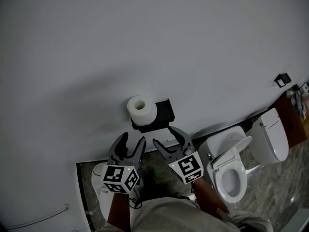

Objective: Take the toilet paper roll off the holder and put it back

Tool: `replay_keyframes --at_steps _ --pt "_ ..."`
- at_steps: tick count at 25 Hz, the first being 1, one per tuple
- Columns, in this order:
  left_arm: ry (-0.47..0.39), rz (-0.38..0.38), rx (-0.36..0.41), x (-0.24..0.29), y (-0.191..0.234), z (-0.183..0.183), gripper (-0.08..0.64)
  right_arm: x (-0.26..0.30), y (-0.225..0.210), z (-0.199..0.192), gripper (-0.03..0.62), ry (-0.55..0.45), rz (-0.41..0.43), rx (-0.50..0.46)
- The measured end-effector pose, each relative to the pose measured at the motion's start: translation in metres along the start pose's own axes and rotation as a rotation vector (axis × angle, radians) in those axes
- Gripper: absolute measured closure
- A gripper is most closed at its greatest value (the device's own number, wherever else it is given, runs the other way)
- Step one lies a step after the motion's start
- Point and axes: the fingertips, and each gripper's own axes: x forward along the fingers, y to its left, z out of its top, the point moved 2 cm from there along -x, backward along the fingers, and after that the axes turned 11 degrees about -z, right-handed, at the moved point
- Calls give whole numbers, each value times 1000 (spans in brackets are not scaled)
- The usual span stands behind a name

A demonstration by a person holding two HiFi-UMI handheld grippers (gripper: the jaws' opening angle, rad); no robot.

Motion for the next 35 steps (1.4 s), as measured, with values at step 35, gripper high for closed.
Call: replay_keyframes --at_steps 35 --pt "109 -244 135 87 48 21 206 100 13 13 279 59 -47 -94"
